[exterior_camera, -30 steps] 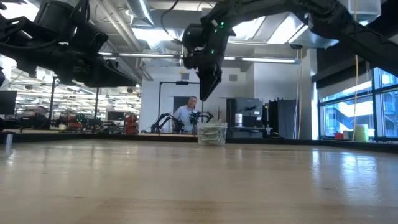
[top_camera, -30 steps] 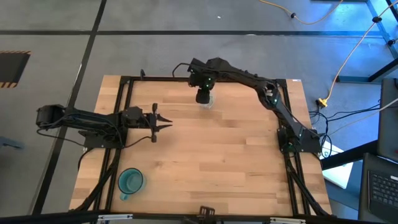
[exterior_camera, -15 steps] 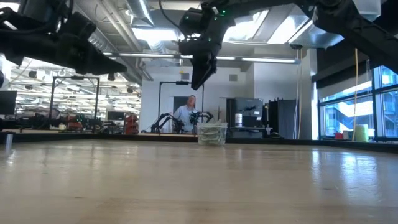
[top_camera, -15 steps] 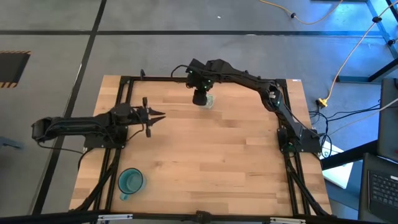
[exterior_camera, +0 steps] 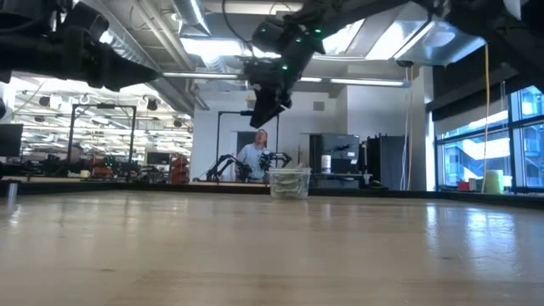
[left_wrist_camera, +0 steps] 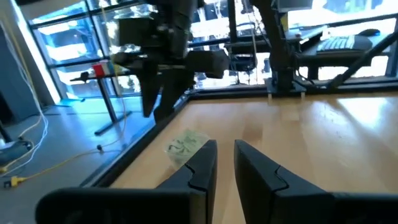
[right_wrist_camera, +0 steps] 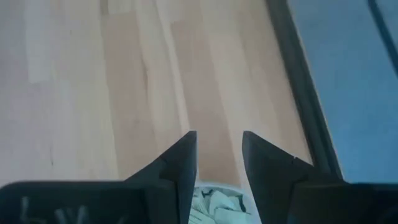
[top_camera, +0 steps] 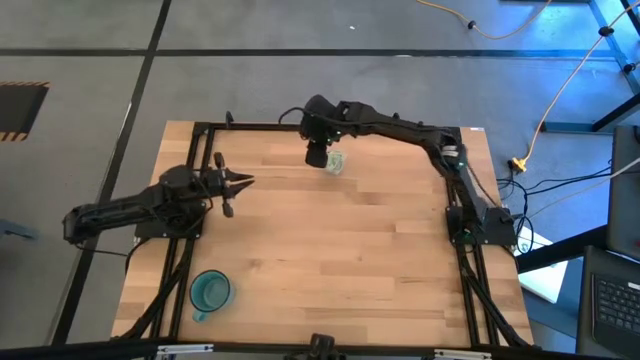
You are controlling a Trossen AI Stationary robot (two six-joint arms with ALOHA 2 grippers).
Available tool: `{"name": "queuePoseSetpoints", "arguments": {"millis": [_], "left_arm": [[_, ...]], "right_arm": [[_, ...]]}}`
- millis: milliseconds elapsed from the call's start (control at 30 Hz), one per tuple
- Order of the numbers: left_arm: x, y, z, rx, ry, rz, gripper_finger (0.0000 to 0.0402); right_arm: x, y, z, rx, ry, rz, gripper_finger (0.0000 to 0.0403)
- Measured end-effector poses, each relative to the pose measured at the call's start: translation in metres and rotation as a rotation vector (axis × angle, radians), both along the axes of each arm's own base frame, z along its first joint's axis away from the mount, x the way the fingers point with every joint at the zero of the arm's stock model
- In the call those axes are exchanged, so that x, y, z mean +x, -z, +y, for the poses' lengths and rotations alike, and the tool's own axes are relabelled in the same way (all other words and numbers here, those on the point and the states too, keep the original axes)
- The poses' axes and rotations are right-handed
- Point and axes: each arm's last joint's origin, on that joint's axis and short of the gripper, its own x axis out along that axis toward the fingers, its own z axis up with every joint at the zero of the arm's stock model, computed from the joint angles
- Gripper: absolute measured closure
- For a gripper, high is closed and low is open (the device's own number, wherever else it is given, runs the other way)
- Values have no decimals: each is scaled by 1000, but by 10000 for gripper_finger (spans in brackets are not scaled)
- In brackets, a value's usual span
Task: Pick and place items into bin
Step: Return to Home Position
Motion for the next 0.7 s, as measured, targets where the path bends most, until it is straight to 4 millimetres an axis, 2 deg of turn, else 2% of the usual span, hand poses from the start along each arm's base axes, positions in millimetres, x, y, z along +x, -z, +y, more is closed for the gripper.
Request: {"name": "queuePoseSetpoints", "arguments": {"millis": [133, 467, 700], "left_arm": [[-8, -2, -1, -1, -19, -40, 354], [-15, -3, -1, 8, -46, -62, 355], [-15, -3, 0, 9, -79, -59, 355]], "right_arm": [[-30, -2, 14, -15, 5, -114, 271], [-156, -12, 69, -41, 73, -415, 271], [-229, 4, 98, -35, 134, -560, 271]]}}
